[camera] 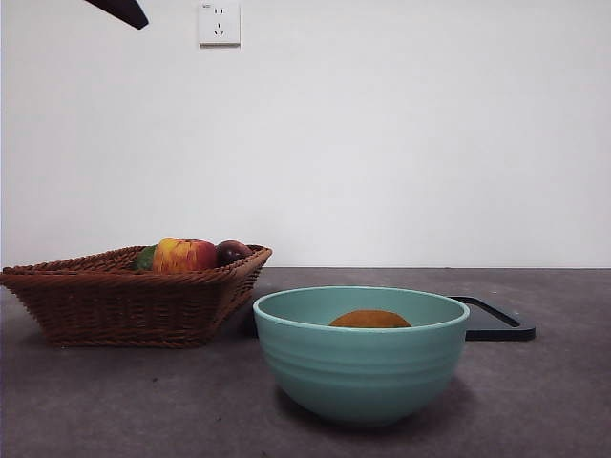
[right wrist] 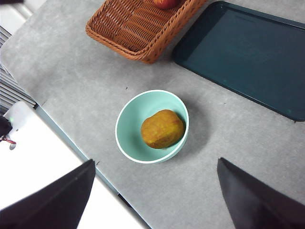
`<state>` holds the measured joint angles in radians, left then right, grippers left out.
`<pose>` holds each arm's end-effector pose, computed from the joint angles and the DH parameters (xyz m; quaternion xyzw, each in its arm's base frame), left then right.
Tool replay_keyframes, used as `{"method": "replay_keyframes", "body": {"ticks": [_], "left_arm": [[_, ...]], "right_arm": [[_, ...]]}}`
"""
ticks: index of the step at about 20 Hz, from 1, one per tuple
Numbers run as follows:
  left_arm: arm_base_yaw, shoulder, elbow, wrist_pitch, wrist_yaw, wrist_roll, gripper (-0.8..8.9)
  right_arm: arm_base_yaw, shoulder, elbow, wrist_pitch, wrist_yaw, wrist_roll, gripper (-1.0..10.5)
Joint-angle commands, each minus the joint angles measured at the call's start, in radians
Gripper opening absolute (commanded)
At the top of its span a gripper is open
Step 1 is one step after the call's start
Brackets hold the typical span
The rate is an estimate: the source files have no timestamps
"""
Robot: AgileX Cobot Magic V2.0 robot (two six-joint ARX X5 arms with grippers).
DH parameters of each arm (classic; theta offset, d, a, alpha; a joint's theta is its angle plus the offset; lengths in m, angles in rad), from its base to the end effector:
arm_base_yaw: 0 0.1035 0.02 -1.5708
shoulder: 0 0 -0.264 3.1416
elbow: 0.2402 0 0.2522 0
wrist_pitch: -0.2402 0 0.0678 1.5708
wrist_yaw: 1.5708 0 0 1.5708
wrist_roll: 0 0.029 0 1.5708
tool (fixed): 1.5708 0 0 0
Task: Pick up the wifruite, put it on the bowl, pick up the plate, put it on desk
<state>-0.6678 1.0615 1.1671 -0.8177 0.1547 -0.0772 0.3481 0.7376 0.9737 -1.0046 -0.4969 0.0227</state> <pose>0.1555 -0.1283 0.3565 0.0552 0.3514 -0.3614 0.8619 0.1042 0.0525 0.3318 0.0375 0.3781 0.3759 0.8452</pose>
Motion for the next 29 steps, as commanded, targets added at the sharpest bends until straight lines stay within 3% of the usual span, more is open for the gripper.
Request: {"method": "replay_keyframes", "body": {"ticks": [1,8,19,25,29], "left_arm": [[-0.004,-0.027,-0.076,0.006,0.067,0.016,3.43],[-0.007,-0.095,-0.273,0.023,0.377,0.013,3.43],[-0.007,-0.095,-0.273,0.032,0.377,0.014,3.43],[-0.007,-0.095,-0.273,0.035,0.377,0.014,3.43],[-0.007,-0.095,-0.273,0.048,0.377,0.014,3.43]], "right_arm": [[0.006,0.006,0.018,0.009,0.001,-0.005,4.1],[0.006,0.006,0.018,0.008,0.000,-0.004,4.1],[0.006,0.007,0.018,0.005,0.000,-0.002,4.1],[0.016,0.063,0.008,0.000,0.000,0.043,4.1],[0.058,0.137,-0.077,0.085,0.001,0.099,4.1]]}}
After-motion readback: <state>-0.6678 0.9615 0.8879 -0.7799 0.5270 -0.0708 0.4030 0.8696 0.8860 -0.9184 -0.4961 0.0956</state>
